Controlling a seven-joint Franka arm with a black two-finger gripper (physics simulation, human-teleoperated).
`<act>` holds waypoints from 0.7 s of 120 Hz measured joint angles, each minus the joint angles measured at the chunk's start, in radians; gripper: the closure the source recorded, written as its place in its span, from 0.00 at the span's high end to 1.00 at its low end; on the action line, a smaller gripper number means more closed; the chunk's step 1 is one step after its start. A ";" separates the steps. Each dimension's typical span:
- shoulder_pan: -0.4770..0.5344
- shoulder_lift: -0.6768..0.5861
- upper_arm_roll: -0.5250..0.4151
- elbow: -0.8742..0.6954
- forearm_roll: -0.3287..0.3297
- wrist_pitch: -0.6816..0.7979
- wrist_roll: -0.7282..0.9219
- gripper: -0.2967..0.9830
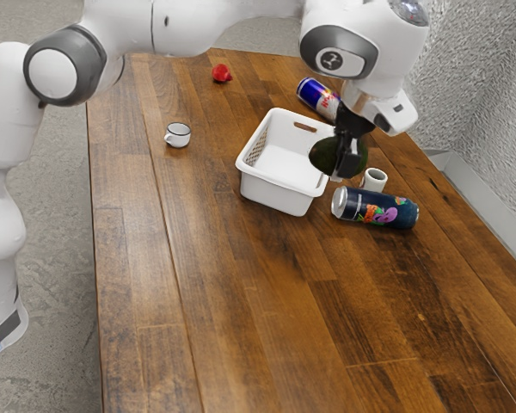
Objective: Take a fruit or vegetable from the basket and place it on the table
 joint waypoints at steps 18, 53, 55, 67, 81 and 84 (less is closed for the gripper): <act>-0.006 0.111 -0.028 0.002 0.022 0.064 -0.027 0.52; -0.008 0.130 -0.030 0.002 0.022 0.116 -0.046 0.74; -0.008 0.130 -0.030 0.002 0.021 0.118 -0.047 0.74; -0.008 0.129 -0.029 0.002 0.021 0.123 -0.051 0.75; -0.012 -0.069 0.111 -0.095 -0.023 0.129 -0.034 0.76; 0.002 -0.153 0.168 -0.167 -0.056 0.142 -0.023 0.76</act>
